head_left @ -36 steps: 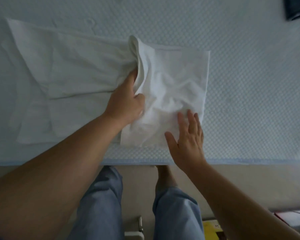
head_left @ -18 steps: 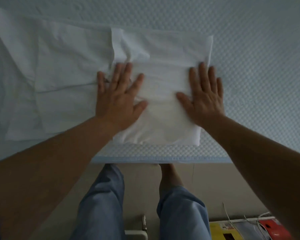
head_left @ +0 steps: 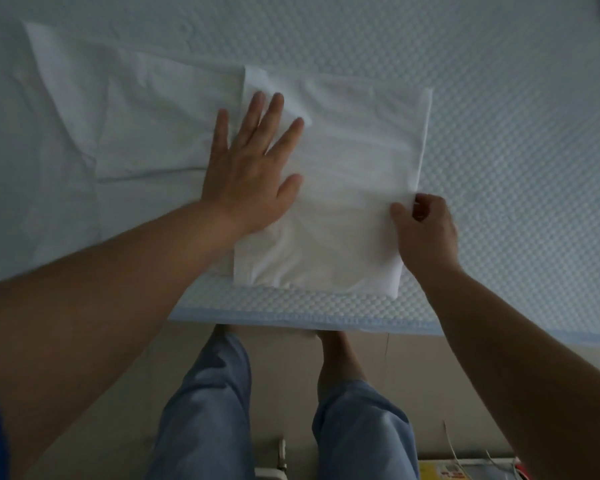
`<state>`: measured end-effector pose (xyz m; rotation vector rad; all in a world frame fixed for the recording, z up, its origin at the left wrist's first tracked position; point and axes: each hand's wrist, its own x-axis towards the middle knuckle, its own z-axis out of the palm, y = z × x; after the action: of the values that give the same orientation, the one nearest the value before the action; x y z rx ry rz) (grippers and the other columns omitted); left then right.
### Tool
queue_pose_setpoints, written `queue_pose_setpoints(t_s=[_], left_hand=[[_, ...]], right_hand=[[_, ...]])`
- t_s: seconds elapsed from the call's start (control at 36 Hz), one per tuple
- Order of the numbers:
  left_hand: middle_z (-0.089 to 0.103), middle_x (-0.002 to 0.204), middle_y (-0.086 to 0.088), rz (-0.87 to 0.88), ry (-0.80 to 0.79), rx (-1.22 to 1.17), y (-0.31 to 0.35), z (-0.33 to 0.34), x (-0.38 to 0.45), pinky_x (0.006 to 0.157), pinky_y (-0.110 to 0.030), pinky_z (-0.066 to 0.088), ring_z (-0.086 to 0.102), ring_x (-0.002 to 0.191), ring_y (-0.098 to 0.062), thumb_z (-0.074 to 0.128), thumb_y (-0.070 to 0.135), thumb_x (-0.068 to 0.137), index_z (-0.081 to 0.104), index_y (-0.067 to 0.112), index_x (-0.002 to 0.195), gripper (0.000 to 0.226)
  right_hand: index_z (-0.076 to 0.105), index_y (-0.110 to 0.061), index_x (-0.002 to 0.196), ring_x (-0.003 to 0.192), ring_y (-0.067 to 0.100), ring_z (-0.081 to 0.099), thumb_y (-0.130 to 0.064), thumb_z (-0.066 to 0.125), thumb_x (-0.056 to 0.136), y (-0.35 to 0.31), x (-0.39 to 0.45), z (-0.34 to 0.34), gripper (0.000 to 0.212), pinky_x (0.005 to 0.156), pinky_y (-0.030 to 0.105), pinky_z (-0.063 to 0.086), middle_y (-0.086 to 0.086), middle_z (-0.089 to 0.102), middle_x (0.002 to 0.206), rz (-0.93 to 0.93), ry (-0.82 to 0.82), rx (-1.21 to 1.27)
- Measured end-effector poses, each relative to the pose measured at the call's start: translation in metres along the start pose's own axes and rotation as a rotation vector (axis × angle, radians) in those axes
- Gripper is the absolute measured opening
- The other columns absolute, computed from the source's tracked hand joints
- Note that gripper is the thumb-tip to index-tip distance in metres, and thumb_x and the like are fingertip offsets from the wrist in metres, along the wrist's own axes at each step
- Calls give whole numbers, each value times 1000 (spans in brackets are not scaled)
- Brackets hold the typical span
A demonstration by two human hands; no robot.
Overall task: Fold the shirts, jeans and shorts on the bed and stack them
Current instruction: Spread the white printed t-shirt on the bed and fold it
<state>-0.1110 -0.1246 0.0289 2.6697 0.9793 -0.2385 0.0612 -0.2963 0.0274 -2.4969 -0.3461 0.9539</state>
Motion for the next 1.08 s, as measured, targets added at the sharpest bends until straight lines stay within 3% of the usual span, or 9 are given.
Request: queue_pose_setpoints(t_s=[0.22, 0.39, 0.53, 0.61, 0.69, 0.81, 0.86, 0.97, 1.08], left_hand=[[-2, 159, 9, -94, -180, 9, -21, 3, 25, 112, -54, -2, -5, 145, -13, 43, 59, 86, 12, 29, 150, 77], [39, 147, -3, -248, 17, -339, -11, -21, 16, 115, -41, 14, 28, 139, -18, 56, 33, 87, 51, 21, 133, 48], [64, 110, 4, -526, 50, -797, -23, -49, -29, 83, -19, 38, 58, 100, -12, 58, 30, 89, 65, 19, 114, 28], [67, 92, 2, -797, -5, -1264, -45, -66, -53, 75, -24, 44, 62, 81, -12, 56, 32, 91, 66, 21, 92, 15], [69, 95, -3, -962, -173, -1686, -82, -82, -77, 74, -33, 51, 67, 84, -18, 47, 46, 93, 64, 21, 100, 31], [71, 87, -3, -920, -277, -2003, -145, -91, -107, 59, -32, 53, 69, 72, -18, 34, 65, 88, 61, 19, 112, 59], [70, 82, -4, -912, -289, -2045, -175, -89, -119, 53, -29, 52, 68, 67, -18, 32, 71, 84, 63, 18, 111, 67], [67, 110, -14, -889, -335, -2007, -219, -72, -137, 83, -36, 50, 62, 100, -27, 30, 74, 84, 72, 21, 106, 71], [74, 95, -3, -994, -242, -1791, -233, -55, -143, 60, -23, 54, 70, 87, -15, 47, 59, 88, 77, 22, 88, 48]], right_hand=[[61, -21, 93, 88, 20, 63, -32, 65, 83, -8, 12, -7, 16, 77, 37, 51, -6, 64, 88, 151, -98, 139], [61, -24, 80, 83, 21, 64, -24, 65, 81, -41, -16, -24, 4, 72, 35, 50, -3, 66, 84, 66, -137, 287], [59, -27, 82, 82, 19, 65, -33, 68, 77, -104, -70, -28, 12, 76, 42, 54, -4, 67, 84, -145, -214, 216], [59, -28, 82, 77, 16, 66, -38, 67, 75, -151, -105, -12, 15, 72, 43, 56, -5, 67, 81, -240, -307, 222], [56, -29, 80, 69, 12, 66, -37, 67, 77, -197, -132, 25, 13, 64, 40, 57, -7, 66, 75, -311, -376, 241], [52, -26, 78, 68, 16, 65, -34, 65, 80, -246, -151, 98, 15, 65, 44, 57, -5, 64, 72, -357, -414, 208], [48, -26, 78, 69, 15, 63, -33, 61, 82, -263, -156, 139, 15, 67, 40, 57, -5, 62, 73, -384, -456, 159], [49, -25, 87, 73, 12, 61, -38, 60, 85, -277, -158, 217, 17, 57, 24, 46, -8, 60, 79, -343, -569, 52], [53, -30, 89, 66, 5, 58, -28, 54, 87, -268, -156, 255, 3, 44, 13, 36, -12, 59, 76, -365, -604, -79]])
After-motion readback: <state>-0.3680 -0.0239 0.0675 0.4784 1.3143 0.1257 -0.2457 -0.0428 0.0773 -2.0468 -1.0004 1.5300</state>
